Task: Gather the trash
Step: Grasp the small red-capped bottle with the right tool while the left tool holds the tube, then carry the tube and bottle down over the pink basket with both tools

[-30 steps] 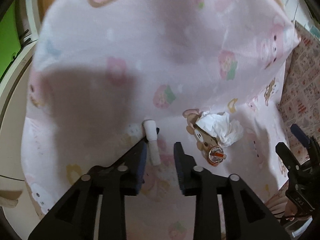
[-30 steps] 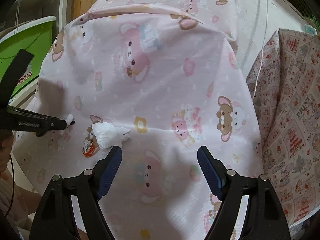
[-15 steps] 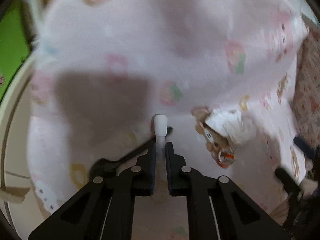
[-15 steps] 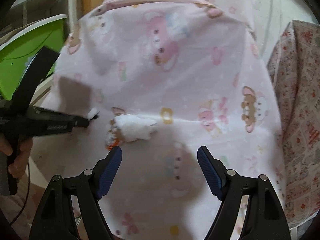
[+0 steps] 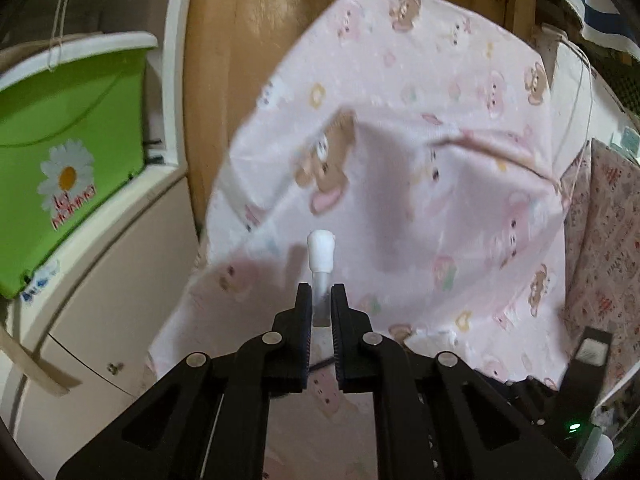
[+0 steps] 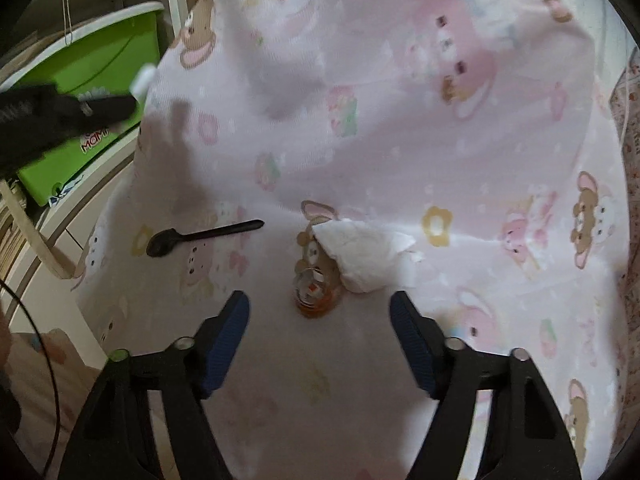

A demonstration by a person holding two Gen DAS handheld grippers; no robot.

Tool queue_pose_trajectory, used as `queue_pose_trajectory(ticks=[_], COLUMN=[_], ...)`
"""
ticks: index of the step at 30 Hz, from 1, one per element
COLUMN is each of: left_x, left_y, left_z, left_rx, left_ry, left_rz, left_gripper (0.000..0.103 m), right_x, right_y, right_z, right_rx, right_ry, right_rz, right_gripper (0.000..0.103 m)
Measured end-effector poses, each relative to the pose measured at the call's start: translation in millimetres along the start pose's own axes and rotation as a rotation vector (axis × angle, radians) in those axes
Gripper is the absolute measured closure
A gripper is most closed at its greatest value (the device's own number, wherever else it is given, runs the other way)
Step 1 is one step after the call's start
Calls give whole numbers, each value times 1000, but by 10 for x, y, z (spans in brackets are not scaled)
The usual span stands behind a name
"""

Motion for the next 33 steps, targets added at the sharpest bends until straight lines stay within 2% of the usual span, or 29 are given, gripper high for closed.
queue_pose_trajectory(ticks=[6, 8, 10, 11, 17, 26, 33], left_x=[44, 47, 48, 43, 2, -203, -495], left_y=[-90, -93, -112, -116, -111, 23, 201], left_z=[-90, -108, -146, -161, -207, -294, -363], left_rx=[37, 39, 38, 40, 63, 49, -4], left_ry=[31, 35, 42, 48, 64, 44, -9], left_rz=[0, 1, 3, 3, 17, 68, 94], left_gripper=[94, 94, 94, 94, 94, 94, 94], right_x=[49, 45, 40, 40, 34, -68, -329], right_y=[-135, -160, -169, -168, -87, 107, 182], right_z=[154, 180, 187, 178, 101, -257, -594], right_rx=[-80, -89, -90, -94, -81, -84, -25], right_ry=[-6, -15, -12, -9, 18, 66, 81], right_rz=[-38, -47, -52, -50, -45, -85, -56], right_gripper=[50, 65, 73, 82, 91, 91, 91])
Point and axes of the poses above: each gripper's, at about its wrist camera, not at the fingertips, and z roughly the way its jaws point, y to its right, x to its top, the point moved 2 cm from there along z, roughly the way its jaws point, and after that the axes turned 10 degrees about -y, right-handed, at the moved point
